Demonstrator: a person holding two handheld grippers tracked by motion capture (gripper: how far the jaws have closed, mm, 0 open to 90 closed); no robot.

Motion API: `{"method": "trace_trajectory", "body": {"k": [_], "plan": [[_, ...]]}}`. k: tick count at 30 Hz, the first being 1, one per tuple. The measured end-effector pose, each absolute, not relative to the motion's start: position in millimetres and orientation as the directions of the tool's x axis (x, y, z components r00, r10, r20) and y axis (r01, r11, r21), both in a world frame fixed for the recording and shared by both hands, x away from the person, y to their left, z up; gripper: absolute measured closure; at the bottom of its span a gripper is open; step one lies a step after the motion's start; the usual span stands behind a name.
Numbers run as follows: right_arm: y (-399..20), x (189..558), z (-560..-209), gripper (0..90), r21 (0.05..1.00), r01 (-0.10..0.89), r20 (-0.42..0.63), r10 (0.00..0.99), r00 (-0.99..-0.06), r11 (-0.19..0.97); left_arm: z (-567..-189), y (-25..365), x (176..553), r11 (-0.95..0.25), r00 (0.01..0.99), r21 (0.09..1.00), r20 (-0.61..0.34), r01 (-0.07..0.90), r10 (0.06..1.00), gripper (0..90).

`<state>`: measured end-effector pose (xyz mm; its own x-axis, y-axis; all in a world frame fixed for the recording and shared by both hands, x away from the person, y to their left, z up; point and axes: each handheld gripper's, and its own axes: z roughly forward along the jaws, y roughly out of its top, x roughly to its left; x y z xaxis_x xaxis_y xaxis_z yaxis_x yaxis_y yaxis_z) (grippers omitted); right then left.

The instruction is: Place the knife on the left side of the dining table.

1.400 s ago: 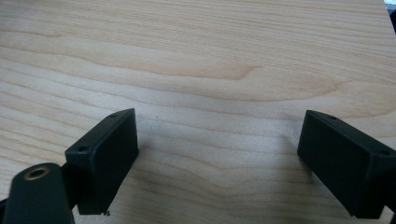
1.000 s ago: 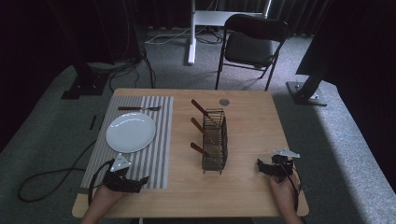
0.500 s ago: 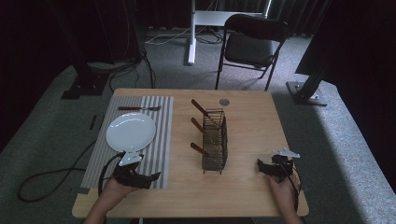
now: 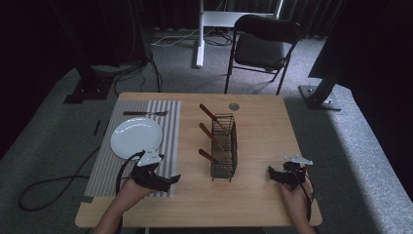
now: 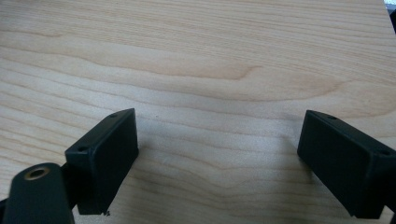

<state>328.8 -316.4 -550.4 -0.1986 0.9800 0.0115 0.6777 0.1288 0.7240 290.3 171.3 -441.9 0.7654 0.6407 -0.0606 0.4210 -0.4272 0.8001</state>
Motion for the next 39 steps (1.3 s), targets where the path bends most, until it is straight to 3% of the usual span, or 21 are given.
{"method": "trace_trajectory", "body": {"k": [39], "plan": [[-316.7,328.5,-550.4,12.4,0.725,0.677,0.011,0.980,-0.197,0.128,-407.2,96.7,311.9,-0.437,0.855,0.837,-0.067,0.329,0.515,5.9]]}}
